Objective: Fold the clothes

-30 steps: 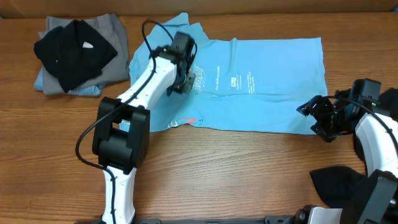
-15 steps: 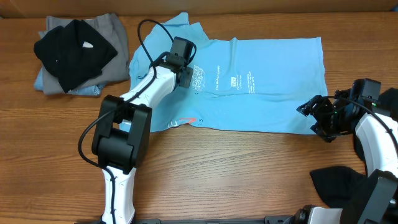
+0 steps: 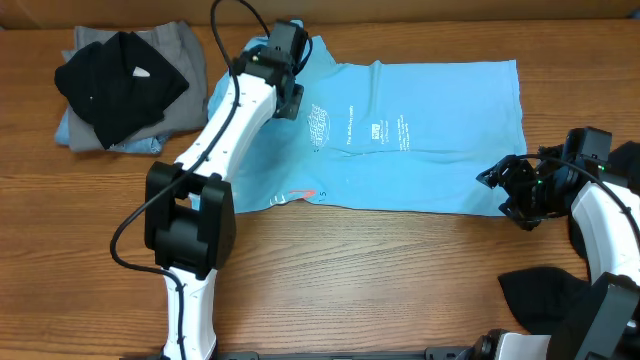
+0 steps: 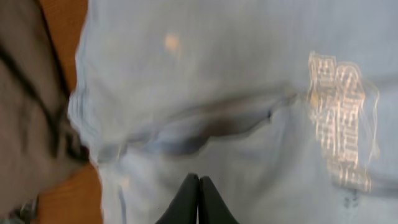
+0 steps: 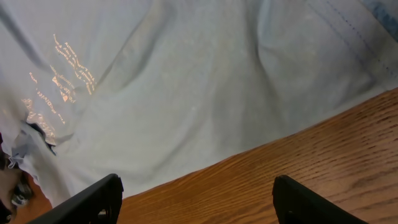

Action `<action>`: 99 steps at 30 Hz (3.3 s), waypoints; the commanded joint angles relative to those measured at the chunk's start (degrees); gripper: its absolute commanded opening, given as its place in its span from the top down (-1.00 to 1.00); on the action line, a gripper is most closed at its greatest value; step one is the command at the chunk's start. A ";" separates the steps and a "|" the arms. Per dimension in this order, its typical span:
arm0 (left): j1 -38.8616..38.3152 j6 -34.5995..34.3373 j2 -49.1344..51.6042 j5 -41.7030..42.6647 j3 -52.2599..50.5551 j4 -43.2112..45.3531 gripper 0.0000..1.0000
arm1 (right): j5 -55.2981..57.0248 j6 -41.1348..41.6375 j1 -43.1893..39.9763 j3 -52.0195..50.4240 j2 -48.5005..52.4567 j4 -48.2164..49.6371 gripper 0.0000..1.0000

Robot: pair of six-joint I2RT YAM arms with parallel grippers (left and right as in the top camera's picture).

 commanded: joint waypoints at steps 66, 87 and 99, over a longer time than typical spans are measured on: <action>16.70 5.38 -11.23 13.38 -29.68 29.75 -0.02 | 0.11 -2.95 0.09 6.88 -10.19 -3.85 -0.72; 16.70 12.48 -8.28 19.32 -29.70 33.51 -0.15 | 0.09 -0.98 0.09 6.88 -10.19 -3.91 -0.72; 16.74 12.41 -4.72 19.37 -29.70 35.12 0.00 | 0.09 -1.01 0.09 6.88 -10.19 -4.20 -0.72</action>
